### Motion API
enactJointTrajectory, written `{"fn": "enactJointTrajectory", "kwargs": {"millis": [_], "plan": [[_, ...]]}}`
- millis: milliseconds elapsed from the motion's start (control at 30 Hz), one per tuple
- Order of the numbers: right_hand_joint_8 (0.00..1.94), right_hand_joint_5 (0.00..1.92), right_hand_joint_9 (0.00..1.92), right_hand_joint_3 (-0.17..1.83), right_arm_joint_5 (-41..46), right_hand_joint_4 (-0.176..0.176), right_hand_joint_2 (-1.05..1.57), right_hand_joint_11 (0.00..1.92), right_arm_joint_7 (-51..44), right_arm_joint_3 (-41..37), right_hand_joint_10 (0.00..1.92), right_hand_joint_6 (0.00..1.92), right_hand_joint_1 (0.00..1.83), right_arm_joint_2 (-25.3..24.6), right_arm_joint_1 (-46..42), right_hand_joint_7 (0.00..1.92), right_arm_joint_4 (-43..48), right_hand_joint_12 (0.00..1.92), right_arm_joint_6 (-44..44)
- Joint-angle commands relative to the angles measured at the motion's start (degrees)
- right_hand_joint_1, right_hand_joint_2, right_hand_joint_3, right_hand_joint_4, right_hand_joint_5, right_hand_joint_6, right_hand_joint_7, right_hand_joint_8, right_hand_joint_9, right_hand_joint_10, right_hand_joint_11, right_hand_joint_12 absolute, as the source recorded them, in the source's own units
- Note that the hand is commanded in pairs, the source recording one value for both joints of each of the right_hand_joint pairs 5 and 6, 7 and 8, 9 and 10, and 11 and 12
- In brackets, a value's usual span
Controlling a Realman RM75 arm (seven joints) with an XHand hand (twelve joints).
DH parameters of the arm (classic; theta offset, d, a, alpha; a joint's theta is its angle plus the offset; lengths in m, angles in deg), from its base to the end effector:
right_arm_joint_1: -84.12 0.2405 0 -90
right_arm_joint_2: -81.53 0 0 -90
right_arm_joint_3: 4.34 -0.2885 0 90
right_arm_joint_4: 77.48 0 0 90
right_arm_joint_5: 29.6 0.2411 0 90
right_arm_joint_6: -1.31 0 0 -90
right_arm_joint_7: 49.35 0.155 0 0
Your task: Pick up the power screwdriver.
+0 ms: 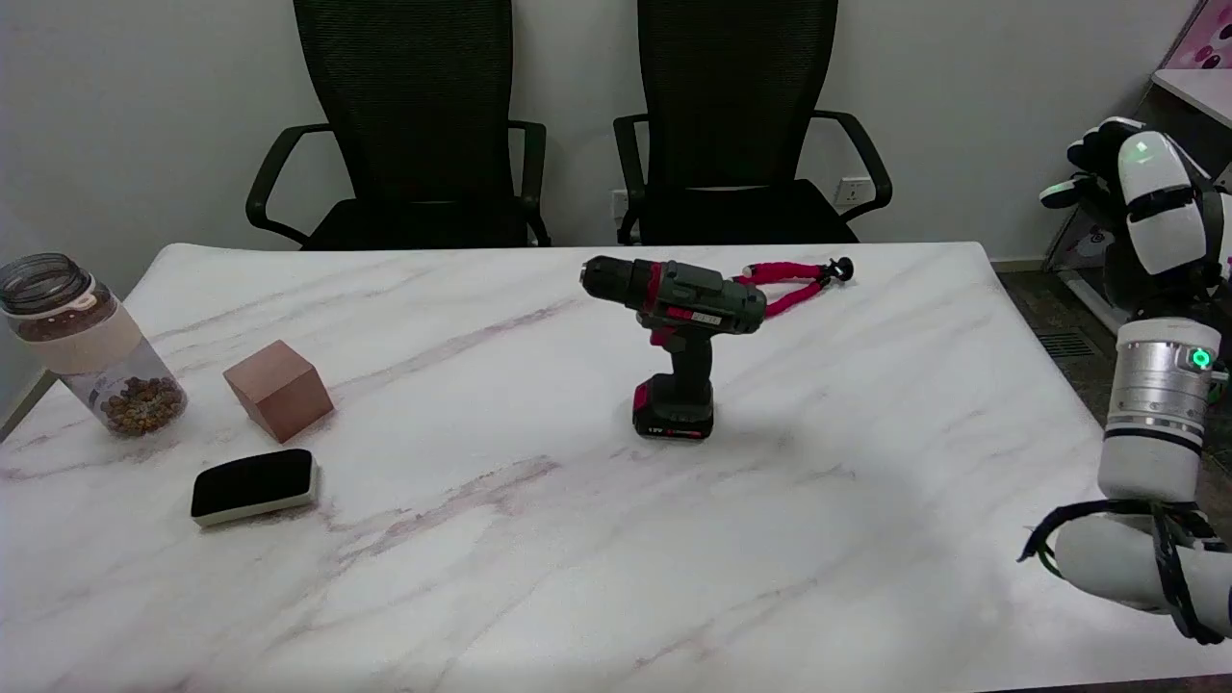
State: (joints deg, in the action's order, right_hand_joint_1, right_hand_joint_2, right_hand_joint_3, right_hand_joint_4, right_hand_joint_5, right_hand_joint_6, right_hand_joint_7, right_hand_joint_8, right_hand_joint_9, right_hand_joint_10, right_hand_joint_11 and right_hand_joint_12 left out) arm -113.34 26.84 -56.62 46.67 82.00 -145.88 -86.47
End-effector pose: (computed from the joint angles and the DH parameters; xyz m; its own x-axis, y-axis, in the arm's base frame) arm -0.2480 -0.2620 0.5562 -0.2169 0.5243 0.8234 -0.8010 -0.5777 0.1569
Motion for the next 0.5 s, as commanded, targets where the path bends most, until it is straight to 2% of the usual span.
{"fn": "enactJointTrajectory", "kwargs": {"millis": [33,300,500], "plan": [[0.75,0.75,0.72,0.74,-8.2,-0.176,0.64,1.08,14.5,1.6,0.72,0.75,0.76,0.9,-4.6,0.75,5.7,1.08,-1.2],[0.75,0.75,0.73,0.69,-8.3,-0.176,0.62,1.1,14.5,1.1,0.73,0.75,0.8,1.6,-5.8,0.75,6.3,1.1,-1.2],[0.73,0.73,0.71,0.73,-9.9,-0.176,0.51,1.1,14.5,1.7,0.71,0.73,0.84,2.6,-6.6,0.73,8.1,1.1,1.6]]}}
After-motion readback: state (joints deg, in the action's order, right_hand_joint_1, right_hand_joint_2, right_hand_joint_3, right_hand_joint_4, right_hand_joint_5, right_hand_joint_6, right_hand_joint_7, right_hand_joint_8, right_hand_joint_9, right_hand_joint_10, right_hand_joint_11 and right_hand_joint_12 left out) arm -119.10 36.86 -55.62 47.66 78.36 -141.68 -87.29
